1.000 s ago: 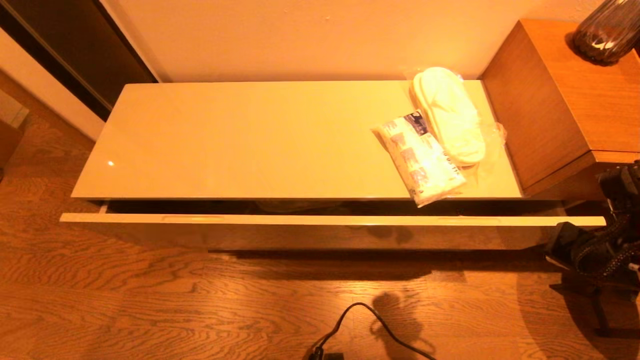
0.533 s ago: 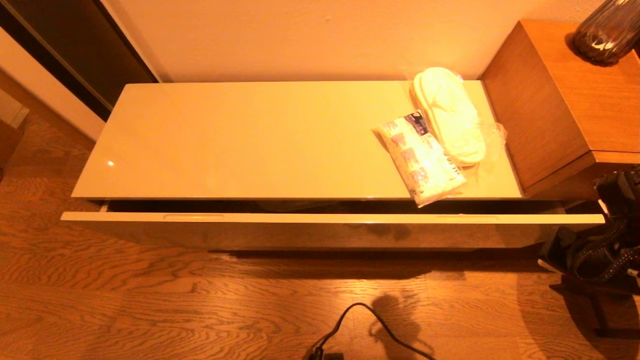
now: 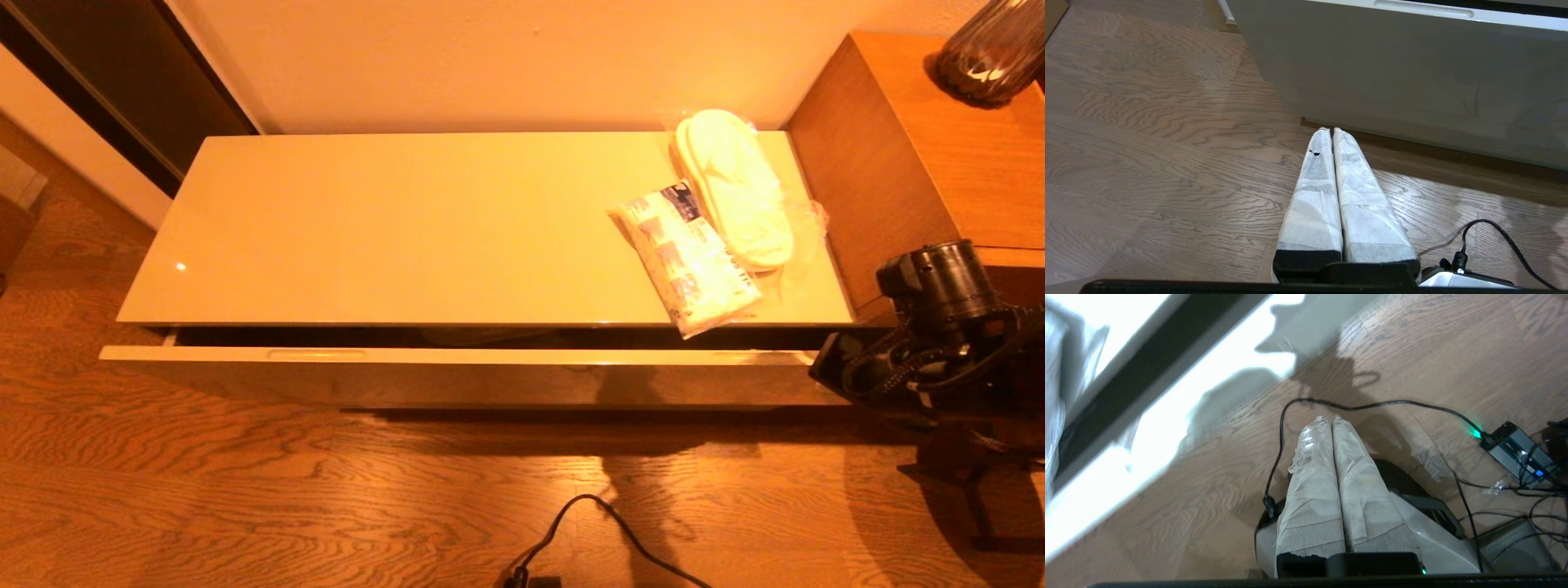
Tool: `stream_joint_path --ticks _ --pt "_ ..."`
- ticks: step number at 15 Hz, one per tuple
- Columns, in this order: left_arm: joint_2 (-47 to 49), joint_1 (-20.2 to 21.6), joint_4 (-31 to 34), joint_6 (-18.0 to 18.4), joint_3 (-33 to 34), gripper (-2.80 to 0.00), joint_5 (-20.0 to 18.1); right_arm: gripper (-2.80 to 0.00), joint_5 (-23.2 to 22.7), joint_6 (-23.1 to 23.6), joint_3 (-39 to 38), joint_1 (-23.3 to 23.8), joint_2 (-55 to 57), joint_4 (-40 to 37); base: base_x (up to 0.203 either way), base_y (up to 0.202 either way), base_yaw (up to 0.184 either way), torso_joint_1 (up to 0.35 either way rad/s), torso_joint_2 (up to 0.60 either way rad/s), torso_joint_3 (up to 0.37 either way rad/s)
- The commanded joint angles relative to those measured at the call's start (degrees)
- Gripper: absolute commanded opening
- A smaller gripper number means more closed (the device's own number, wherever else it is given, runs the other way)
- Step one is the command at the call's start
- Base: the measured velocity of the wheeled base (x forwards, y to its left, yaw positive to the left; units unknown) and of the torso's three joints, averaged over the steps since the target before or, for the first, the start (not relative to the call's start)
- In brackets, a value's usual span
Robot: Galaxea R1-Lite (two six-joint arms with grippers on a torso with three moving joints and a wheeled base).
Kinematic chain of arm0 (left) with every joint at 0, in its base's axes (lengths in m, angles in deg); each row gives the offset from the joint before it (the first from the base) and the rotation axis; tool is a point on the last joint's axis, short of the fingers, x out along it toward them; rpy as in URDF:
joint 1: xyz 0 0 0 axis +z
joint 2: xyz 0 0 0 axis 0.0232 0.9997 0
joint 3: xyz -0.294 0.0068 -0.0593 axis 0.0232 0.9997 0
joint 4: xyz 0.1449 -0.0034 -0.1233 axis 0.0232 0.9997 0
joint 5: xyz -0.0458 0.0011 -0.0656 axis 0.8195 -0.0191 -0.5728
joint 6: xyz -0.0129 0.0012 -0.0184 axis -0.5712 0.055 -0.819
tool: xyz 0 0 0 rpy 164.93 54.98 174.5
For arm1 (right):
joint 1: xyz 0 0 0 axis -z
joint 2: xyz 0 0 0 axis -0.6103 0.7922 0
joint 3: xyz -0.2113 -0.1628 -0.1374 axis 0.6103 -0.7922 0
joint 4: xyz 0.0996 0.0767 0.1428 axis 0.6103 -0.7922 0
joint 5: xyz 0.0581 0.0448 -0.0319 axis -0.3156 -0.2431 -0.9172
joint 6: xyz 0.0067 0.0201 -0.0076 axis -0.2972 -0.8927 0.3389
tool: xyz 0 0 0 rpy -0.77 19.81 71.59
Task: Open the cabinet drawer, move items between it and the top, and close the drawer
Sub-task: Close the drawer
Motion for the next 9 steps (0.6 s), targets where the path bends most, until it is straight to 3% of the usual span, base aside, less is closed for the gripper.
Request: stream_joint_path --ticks 1,9 --pt "-2.22 0.02 -0.02 -0.06 0.09 -2.8 0.02 -2.8 0.16 -0.26 2.22 0.04 5.79 0.53 0.0 0.0 0.0 0.0 0.0 0.0" --pt "-2.22 0.02 -0.02 -0.06 0.09 -2.8 0.02 -2.8 0.2 -0.05 13.48 0.01 7.58 0.92 0.0 0.0 0.0 0.0 0.0 0.0"
